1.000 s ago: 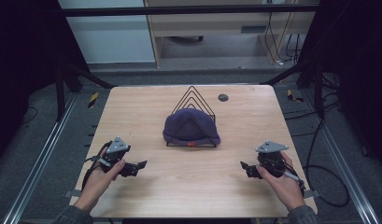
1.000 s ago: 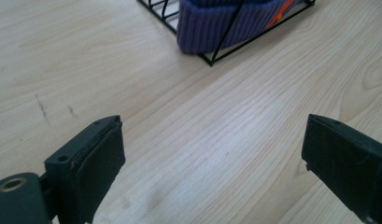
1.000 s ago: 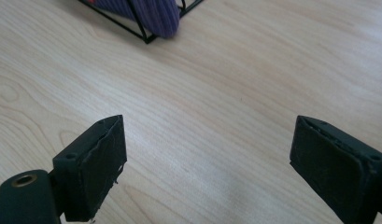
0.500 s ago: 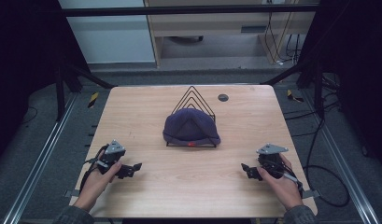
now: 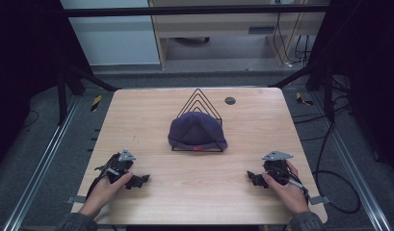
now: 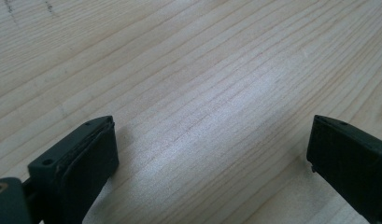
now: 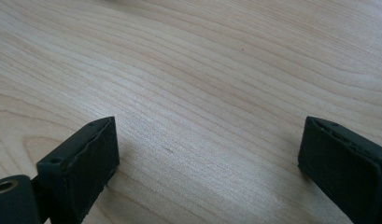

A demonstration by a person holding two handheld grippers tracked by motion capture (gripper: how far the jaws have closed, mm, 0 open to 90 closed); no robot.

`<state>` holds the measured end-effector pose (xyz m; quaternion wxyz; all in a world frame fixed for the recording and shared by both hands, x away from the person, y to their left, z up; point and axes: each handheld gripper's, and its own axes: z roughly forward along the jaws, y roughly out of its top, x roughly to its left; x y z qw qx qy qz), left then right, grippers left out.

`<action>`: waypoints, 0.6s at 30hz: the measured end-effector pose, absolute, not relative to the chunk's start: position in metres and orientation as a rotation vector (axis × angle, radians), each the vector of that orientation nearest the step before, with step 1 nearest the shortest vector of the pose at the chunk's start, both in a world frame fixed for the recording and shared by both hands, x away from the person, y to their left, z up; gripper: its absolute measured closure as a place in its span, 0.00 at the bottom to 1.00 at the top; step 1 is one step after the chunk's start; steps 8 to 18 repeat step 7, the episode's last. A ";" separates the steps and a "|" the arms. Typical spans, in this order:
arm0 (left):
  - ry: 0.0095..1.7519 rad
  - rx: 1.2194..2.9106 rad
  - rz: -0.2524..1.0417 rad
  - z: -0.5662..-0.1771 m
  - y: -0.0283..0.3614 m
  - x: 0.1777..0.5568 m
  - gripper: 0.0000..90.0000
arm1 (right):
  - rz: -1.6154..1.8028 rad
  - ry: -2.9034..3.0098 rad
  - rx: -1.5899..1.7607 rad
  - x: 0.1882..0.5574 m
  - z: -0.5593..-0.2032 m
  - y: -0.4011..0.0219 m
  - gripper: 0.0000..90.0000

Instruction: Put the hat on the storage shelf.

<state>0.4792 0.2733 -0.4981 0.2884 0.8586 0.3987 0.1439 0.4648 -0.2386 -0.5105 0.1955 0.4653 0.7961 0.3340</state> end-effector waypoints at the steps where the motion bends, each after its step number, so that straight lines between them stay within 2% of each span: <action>1: 1.058 2.298 0.382 -0.498 0.273 0.479 0.00 | 0.942 2.219 1.305 0.464 -0.512 -0.237 0.04; 18: 1.048 2.298 0.377 -0.499 0.276 0.478 0.00 | 0.954 2.206 1.302 0.463 -0.513 -0.237 0.04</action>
